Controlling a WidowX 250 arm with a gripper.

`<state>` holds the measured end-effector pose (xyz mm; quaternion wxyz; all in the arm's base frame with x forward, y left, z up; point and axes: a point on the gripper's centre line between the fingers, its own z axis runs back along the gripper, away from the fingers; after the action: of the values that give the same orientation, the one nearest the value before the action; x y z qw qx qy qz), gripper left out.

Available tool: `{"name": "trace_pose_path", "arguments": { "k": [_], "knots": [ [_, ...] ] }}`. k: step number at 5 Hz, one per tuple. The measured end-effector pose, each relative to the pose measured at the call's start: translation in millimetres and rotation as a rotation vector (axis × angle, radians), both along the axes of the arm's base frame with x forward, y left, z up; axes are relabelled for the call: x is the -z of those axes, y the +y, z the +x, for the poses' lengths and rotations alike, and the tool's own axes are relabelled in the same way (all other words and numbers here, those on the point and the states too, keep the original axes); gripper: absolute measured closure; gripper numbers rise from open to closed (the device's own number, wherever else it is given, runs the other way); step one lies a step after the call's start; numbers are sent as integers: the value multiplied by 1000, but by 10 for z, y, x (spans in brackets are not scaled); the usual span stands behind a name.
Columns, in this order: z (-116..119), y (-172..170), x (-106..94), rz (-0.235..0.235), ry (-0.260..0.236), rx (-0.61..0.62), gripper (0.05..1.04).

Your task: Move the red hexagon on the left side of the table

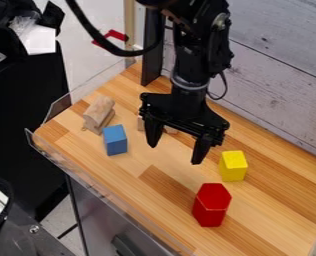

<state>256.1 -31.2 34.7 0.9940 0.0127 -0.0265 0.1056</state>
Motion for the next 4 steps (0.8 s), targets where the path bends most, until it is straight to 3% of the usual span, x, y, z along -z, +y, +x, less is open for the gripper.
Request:
{"name": "trace_pose_path", "arguments": {
  "k": [2,4],
  "knots": [
    [-87,-87,63,0,41,7,83],
    [-119,-241,44,-13,40,24,83]
  ]
}}
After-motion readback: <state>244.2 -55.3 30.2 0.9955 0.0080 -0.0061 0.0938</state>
